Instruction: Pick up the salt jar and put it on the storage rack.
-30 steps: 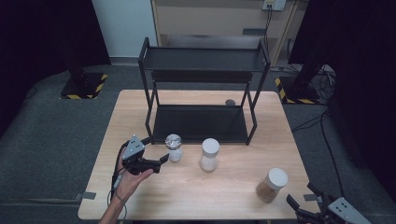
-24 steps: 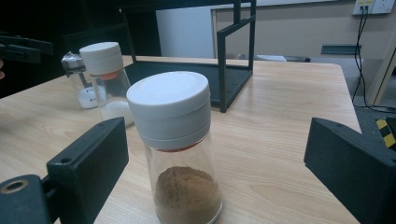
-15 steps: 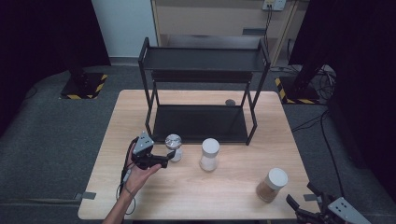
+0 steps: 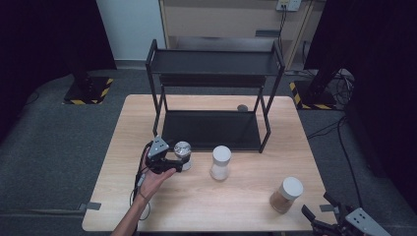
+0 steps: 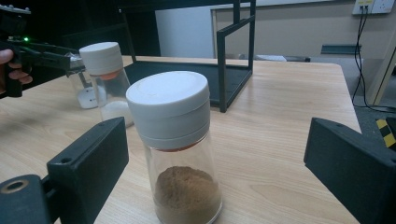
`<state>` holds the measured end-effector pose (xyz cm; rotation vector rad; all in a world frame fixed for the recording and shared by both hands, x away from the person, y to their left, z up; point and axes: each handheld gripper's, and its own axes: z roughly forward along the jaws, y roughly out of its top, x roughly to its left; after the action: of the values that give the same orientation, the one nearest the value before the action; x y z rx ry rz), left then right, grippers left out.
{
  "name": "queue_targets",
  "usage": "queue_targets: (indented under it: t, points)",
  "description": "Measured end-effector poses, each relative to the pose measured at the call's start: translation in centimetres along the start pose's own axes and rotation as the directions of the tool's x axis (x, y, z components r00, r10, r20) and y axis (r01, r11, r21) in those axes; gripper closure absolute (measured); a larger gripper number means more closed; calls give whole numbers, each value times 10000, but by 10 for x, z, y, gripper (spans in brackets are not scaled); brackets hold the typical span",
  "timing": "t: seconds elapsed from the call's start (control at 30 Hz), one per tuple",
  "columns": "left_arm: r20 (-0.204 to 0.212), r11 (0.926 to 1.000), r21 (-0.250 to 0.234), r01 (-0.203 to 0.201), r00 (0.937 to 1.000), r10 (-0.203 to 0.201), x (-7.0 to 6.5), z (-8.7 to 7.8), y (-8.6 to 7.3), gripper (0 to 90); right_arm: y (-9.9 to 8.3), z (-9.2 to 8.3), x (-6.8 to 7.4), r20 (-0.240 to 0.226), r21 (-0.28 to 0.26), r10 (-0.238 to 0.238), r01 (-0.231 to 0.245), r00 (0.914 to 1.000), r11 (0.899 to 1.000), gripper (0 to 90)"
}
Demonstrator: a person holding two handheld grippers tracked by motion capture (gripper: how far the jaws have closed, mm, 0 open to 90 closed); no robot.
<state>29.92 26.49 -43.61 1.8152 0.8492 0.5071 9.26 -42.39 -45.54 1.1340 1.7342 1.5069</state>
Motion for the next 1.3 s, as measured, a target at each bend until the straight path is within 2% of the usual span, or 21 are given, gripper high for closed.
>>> queue_targets:
  t: [0.4, 0.57, 0.73, 1.3]
  points:
    - [22, 10000, 33, -5, 10000, 5, 2, 15, -3, 195, 0, 0, 0, -6, -14, 6, -6, 10000, 10000, 70]
    - [21, 9994, -302, 180, 9998, -179, 3, 17, -11, 247, 0, 0, 0, -1, -9, -9, 9, 10000, 10000, 70]
    - [4, 9988, -496, 40, 10000, -40, 0, 18, -15, 321, 0, 0, 0, 2, -3, -21, 21, 10000, 10000, 70]
    - [-234, 9986, -528, -24, 9997, 12, -4, 20, -14, 336, 0, 0, 0, 0, -14, -26, 26, 10000, 10000, 70]
